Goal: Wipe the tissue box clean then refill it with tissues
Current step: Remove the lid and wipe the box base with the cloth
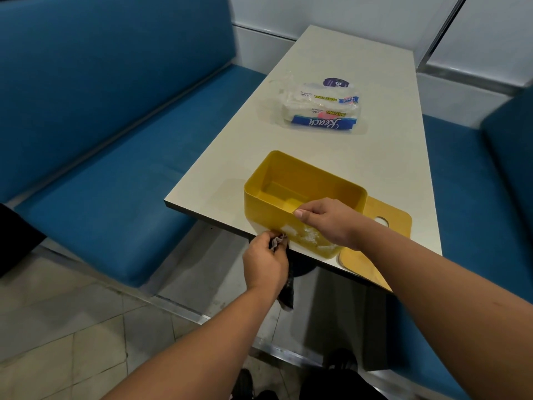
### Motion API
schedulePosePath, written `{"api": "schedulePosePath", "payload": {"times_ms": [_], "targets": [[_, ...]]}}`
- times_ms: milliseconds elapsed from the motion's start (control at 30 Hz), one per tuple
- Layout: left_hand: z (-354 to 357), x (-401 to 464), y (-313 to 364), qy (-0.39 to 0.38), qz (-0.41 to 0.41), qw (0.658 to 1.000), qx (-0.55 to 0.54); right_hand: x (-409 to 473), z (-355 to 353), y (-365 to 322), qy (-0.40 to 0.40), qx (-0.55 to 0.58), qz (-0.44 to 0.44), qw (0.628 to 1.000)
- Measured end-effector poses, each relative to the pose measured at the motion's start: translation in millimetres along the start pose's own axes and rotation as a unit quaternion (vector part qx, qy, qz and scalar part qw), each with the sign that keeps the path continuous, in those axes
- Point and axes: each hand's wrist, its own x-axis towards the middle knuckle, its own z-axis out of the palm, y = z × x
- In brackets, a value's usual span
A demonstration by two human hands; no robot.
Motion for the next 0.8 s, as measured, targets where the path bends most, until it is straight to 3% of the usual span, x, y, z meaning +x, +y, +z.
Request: {"api": "schedulePosePath", "payload": {"times_ms": [200, 367, 533, 667, 800], "targets": [[-9, -2, 13, 0.051, 0.161, 0.985, -0.018, 0, 0, -1, -0.002, -0.012, -0.006, 1.0], [-9, 8, 2, 0.03, 0.095, 0.992, 0.082, 0, 1, 0, 0.0, -0.004, 0.001, 1.0], [-8, 0, 14, 0.029, 0.17, 0.984, 0.041, 1, 0, 0, 0.0, -0.01, -0.005, 1.0], [-8, 5, 4, 0.009, 0.095, 0.992, 0.084, 0, 0, 0, 0.0, -0.004, -0.001, 1.0], [-6, -2, 14, 0.02, 0.162, 0.986, 0.032, 0, 0, -1, 0.001, -0.005, -0.004, 1.0]]}}
